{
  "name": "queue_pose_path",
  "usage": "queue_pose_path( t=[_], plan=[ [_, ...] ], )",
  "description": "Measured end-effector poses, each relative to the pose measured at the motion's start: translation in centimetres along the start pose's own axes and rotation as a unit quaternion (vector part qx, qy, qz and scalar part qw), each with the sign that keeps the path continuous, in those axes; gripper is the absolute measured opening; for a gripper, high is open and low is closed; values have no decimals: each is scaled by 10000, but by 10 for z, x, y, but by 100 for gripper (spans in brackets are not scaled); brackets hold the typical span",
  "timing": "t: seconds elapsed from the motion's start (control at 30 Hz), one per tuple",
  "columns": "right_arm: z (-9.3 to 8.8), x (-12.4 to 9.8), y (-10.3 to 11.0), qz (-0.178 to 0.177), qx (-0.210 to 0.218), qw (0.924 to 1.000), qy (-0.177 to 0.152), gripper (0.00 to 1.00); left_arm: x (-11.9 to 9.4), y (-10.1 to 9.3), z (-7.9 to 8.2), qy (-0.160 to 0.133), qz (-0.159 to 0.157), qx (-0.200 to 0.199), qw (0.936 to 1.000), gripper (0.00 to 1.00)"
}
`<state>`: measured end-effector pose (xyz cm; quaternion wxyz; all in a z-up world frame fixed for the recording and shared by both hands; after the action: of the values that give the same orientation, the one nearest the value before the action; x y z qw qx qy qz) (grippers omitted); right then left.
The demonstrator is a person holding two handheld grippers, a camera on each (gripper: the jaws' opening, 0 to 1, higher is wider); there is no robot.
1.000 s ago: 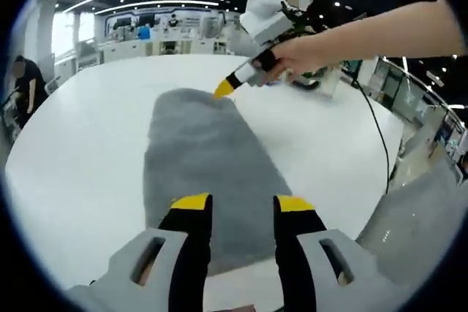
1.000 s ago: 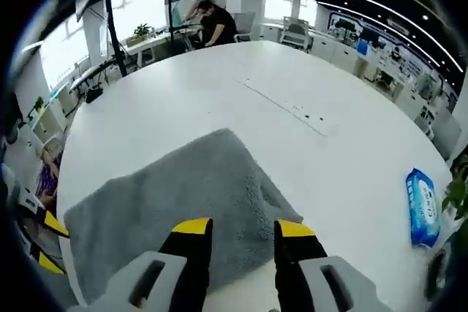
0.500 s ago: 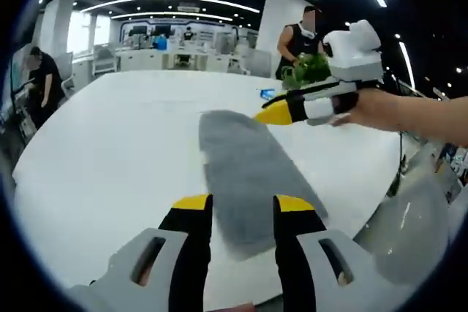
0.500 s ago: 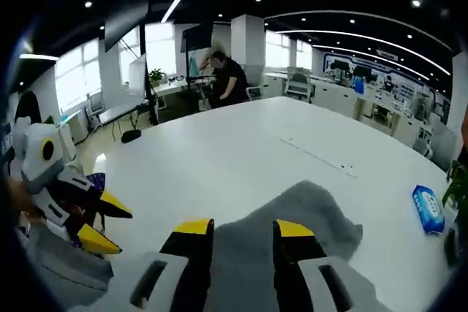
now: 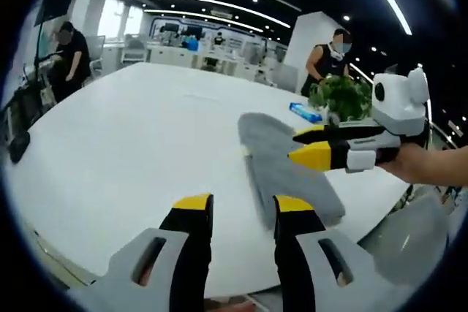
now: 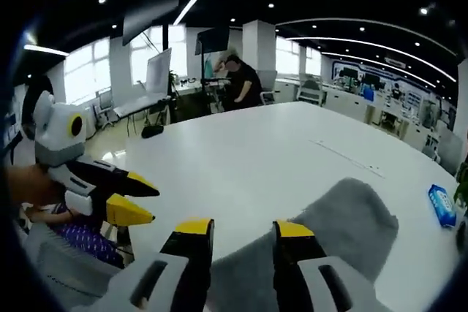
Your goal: Open the folded towel by lifting each exposed corner and separating the folded layers until the towel lies flat within the target outline without major curled edges
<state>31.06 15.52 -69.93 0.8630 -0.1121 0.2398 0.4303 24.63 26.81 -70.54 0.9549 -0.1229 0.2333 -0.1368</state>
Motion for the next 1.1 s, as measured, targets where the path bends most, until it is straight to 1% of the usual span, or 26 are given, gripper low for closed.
queue_pose_path(
  t=[0.07, 0.13, 0.2, 0.3, 0.37, 0.47, 0.57, 0.73, 0.83, 1.0, 1.1],
  plan=[
    [-8, 3, 7, 34, -55, 9999, 109, 32, -4, 4, -2, -28, 52, -42, 10000, 31],
    [-14, 6, 13, 39, -30, 9998, 191, 30, -6, 8, -2, -72, 108, -75, 9999, 31],
    [-22, 10, 19, 61, -48, 9995, 291, 30, -11, 12, 0, -164, 245, -113, 9995, 30],
    [-39, 14, 26, 100, -122, 9982, 580, 30, -16, 18, 3, -337, 421, -125, 9985, 30],
    [-48, 15, 28, 82, -178, 9971, 741, 30, -17, 20, 4, -382, 455, -194, 9980, 29],
    [-62, 17, 30, 112, -381, 9943, 992, 29, -15, 19, 1, -377, 477, -240, 9979, 29],
    [-69, 19, 32, 204, -370, 9928, 1125, 25, -11, 14, -4, -277, 437, -199, 9985, 29],
    [-73, 21, 30, 217, -342, 9921, 1190, 18, -5, 10, -8, -176, 375, -76, 9991, 29],
    [-73, 19, 31, 258, -333, 9918, 1204, 5, -2, 9, -8, -135, 329, -33, 9994, 29],
    [-72, 16, 28, 239, -193, 9928, 1160, 1, 9, 6, -10, 60, 167, 219, 9996, 29],
    [-68, 10, 26, 257, 66, 9939, 1072, 0, 19, 1, -14, 280, 3, 515, 9983, 29]
  ],
)
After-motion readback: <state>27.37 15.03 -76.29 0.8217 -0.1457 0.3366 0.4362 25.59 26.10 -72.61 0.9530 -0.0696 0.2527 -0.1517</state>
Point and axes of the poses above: the point that each gripper's makers call its tool centre point, and the gripper's own axes: x roughly forward along the fingers, y roughly to its left, z roughly out of its top, the point moved 3 cm from there along -x, roughly backward along the fingers, and after that the axes turned 1 degree about -y, right-handed, at the moved point
